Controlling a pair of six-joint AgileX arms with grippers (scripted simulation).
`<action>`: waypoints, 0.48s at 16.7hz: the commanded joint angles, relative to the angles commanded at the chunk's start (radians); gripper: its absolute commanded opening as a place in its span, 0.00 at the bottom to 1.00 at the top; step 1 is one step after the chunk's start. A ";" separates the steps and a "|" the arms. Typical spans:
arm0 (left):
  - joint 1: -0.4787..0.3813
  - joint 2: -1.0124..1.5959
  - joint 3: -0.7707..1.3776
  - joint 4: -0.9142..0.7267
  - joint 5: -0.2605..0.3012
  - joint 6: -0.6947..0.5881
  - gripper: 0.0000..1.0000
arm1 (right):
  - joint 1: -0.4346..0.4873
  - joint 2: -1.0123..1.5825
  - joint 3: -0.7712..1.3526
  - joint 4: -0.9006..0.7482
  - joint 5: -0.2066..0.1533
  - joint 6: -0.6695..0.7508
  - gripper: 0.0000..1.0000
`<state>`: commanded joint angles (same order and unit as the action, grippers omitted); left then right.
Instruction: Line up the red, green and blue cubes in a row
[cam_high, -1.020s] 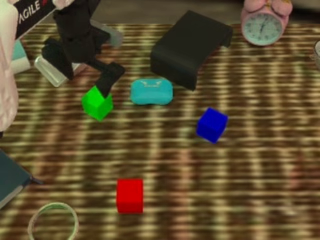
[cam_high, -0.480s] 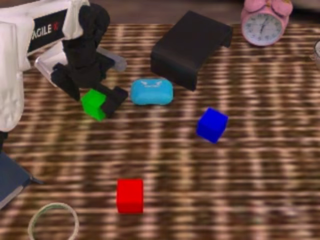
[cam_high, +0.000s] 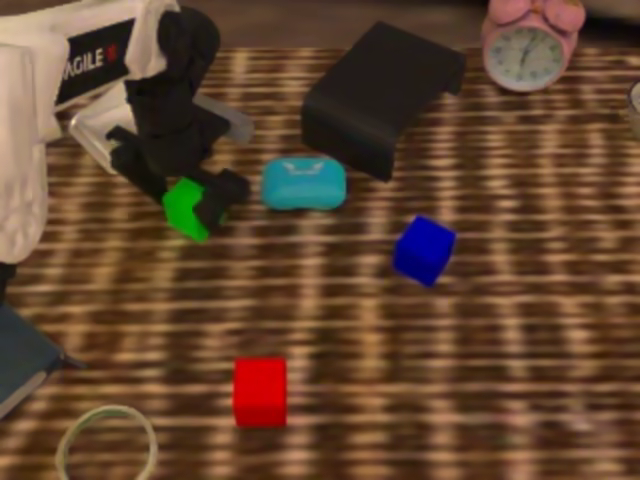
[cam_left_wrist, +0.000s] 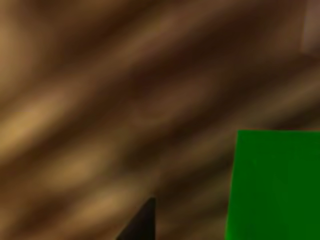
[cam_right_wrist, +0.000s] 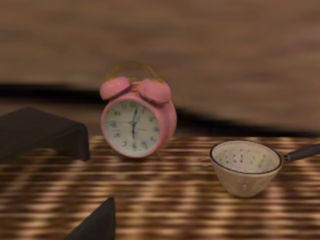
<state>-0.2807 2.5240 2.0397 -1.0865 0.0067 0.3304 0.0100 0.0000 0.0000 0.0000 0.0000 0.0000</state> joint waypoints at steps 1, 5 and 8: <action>0.000 0.000 0.000 0.000 0.000 0.000 0.47 | 0.000 0.000 0.000 0.000 0.000 0.000 1.00; 0.000 0.000 0.000 0.000 0.000 0.000 0.17 | 0.000 0.000 0.000 0.000 0.000 0.000 1.00; 0.000 0.000 0.000 0.000 0.000 0.000 0.00 | 0.000 0.000 0.000 0.000 0.000 0.000 1.00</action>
<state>-0.2807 2.5240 2.0397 -1.0865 0.0067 0.3304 0.0100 0.0000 0.0000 0.0000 0.0000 0.0000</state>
